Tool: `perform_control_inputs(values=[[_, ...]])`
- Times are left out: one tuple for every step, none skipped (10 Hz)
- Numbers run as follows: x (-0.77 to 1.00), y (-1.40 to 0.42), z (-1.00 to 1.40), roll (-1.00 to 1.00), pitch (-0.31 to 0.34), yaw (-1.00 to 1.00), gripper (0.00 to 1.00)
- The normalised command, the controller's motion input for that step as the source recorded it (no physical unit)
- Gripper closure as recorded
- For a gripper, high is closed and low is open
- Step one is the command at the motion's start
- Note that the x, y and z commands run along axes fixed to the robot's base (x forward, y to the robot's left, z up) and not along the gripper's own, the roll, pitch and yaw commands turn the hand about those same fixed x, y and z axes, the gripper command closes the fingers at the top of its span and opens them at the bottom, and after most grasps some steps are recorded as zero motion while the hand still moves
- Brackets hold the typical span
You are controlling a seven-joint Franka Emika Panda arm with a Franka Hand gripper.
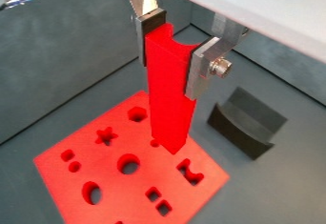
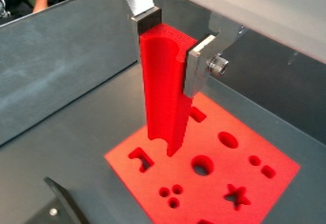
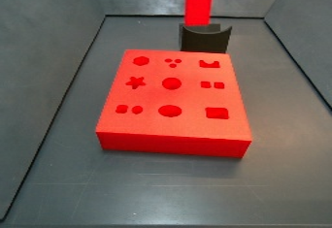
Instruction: Insert the arch object.
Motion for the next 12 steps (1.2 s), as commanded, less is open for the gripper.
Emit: perform_control_inputs(values=[[1.00, 0.24, -0.01, 0.05, 0.000, -0.13, 1.00], [1.00, 0.23, -0.08, 0.02, 0.000, -0.14, 1.00], [1.00, 0.17, -0.23, 0.03, -0.020, -0.13, 1.00], [1.00, 0.13, -0.28, 0.03, -0.031, -0.15, 1.00], [1.00, 0.10, -0.31, 0.02, -0.054, -0.19, 1.00], [0.80, 0.04, -0.38, 0.00, -0.089, -0.34, 1.00], [0.53, 0.10, -0.30, -0.09, -0.084, -0.47, 1.00], [0.44, 0.11, -0.30, -0.11, -0.071, -0.45, 1.00], [0.42, 0.15, -0.30, -0.10, -0.039, -0.39, 1.00], [0.16, 0.07, -0.34, -0.02, -0.020, -0.08, 1.00], [0.06, 0.00, -0.33, 0.00, 0.000, 0.00, 1.00], [0.07, -0.09, -0.22, 0.06, 0.036, 0.17, 1.00]])
